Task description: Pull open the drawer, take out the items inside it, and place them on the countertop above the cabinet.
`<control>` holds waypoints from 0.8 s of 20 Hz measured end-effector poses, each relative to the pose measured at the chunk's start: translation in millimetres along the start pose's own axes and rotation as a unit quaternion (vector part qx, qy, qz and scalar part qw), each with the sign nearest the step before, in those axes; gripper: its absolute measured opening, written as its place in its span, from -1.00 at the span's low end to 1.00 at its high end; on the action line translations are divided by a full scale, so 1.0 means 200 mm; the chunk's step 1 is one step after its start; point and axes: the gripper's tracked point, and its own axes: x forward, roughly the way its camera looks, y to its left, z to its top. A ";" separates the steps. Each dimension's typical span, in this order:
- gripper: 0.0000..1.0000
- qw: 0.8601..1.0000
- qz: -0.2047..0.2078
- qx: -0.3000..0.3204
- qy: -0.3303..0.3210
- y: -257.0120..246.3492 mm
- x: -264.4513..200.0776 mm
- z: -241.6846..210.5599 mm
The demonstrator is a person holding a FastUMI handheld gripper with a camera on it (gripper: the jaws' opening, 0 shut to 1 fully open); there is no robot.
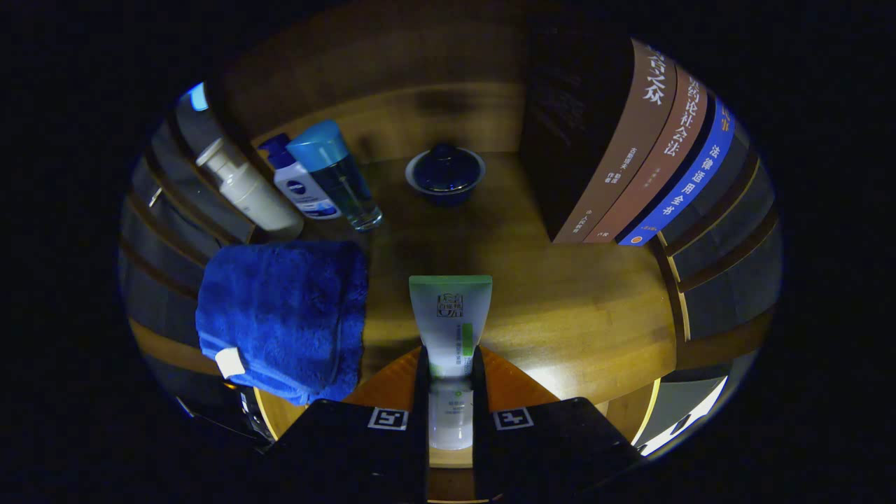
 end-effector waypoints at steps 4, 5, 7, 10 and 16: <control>-0.41 1.000 0.000 -0.003 0.014 0.00 0.05 0.00; -0.35 1.000 -0.002 -0.004 0.011 0.00 0.06 0.02; -0.04 1.000 -0.001 -0.007 0.002 0.00 0.04 0.03; 0.42 1.000 -0.005 -0.008 -0.013 -0.01 0.00 0.04; 1.00 0.996 0.003 -0.012 -0.093 0.02 -0.19 -0.04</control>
